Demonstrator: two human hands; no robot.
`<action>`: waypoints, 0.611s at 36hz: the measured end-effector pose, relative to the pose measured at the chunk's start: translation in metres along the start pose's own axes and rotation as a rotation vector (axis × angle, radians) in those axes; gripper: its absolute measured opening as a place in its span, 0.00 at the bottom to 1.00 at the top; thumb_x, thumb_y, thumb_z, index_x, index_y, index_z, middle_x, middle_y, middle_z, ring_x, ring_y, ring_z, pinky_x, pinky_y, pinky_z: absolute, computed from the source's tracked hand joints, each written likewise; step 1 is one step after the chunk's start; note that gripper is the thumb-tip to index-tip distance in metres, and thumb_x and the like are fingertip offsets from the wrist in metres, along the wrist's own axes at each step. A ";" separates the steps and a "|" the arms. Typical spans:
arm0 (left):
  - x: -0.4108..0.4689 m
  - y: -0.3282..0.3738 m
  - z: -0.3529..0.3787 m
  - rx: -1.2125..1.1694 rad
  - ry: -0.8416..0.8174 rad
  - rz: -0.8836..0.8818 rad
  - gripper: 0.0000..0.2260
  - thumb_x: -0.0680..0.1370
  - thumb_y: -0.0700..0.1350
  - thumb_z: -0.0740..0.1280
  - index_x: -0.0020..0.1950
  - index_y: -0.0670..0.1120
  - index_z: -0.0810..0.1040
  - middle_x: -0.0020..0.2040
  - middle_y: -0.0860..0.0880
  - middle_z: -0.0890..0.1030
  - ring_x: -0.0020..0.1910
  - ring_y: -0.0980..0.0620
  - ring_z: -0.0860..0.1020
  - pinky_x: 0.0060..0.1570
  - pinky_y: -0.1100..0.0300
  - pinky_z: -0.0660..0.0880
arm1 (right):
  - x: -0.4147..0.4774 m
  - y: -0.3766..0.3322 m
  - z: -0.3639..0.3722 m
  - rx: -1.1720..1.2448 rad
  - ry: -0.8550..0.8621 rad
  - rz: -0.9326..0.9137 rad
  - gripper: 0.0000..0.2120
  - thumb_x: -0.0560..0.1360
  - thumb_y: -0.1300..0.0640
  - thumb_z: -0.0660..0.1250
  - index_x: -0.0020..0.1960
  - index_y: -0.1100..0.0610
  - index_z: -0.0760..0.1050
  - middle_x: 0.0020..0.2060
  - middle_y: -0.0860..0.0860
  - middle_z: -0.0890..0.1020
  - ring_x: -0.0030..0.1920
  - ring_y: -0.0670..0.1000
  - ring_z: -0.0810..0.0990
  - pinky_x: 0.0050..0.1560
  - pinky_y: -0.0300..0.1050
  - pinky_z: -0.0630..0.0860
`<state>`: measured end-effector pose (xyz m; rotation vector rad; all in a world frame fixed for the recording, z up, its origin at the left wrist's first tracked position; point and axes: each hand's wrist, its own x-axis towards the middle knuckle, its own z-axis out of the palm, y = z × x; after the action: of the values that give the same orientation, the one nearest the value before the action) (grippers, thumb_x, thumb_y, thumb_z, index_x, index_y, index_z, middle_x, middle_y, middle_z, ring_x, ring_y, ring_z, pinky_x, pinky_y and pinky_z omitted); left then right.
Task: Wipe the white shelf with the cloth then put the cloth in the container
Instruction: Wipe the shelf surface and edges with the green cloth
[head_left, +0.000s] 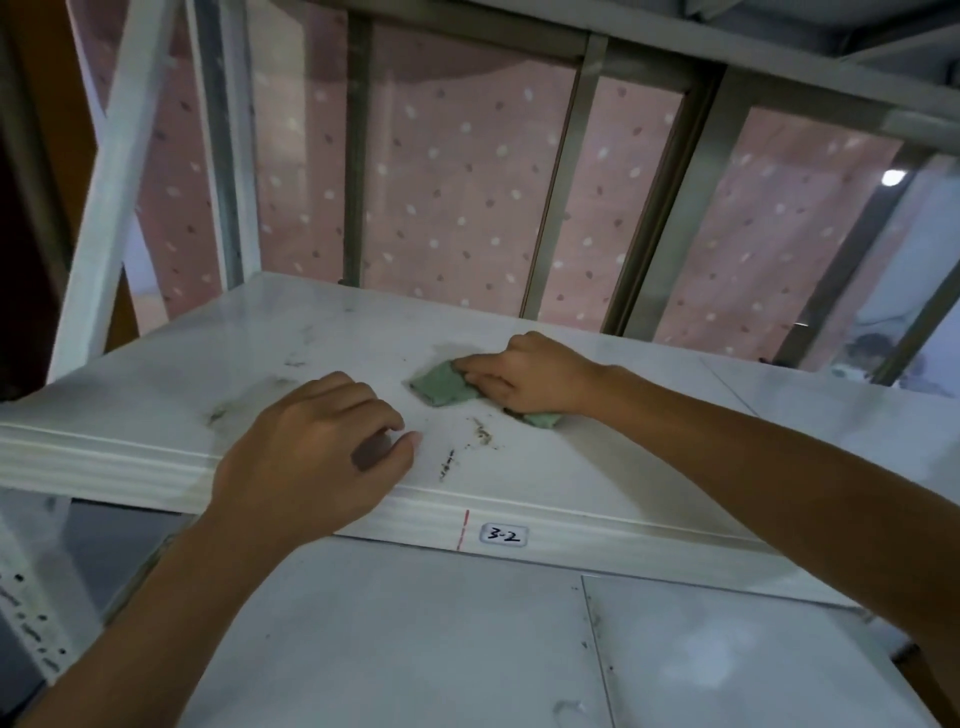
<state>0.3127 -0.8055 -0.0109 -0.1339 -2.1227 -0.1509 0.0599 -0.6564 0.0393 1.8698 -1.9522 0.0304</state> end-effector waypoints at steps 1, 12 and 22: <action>0.000 0.000 0.000 -0.001 0.000 -0.002 0.16 0.79 0.54 0.66 0.41 0.45 0.86 0.37 0.49 0.84 0.37 0.48 0.80 0.39 0.53 0.79 | -0.003 -0.003 -0.001 -0.012 0.035 -0.032 0.16 0.80 0.52 0.59 0.65 0.53 0.78 0.28 0.54 0.81 0.24 0.52 0.74 0.30 0.40 0.72; -0.005 -0.004 -0.001 -0.025 0.005 0.006 0.16 0.80 0.53 0.65 0.40 0.45 0.85 0.37 0.51 0.83 0.37 0.50 0.78 0.39 0.53 0.79 | 0.004 0.047 0.001 -0.134 -0.279 0.891 0.11 0.78 0.52 0.58 0.44 0.57 0.73 0.38 0.52 0.77 0.39 0.53 0.77 0.41 0.47 0.77; -0.005 0.000 -0.005 -0.029 0.048 -0.027 0.11 0.78 0.51 0.70 0.45 0.45 0.87 0.42 0.51 0.85 0.38 0.52 0.81 0.39 0.55 0.82 | 0.050 0.075 0.022 -0.044 -0.266 0.975 0.11 0.78 0.54 0.60 0.51 0.60 0.75 0.45 0.56 0.79 0.43 0.56 0.78 0.46 0.48 0.78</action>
<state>0.3192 -0.8062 -0.0123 -0.1175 -2.0751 -0.1996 -0.0175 -0.7034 0.0564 0.7595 -2.8218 0.0305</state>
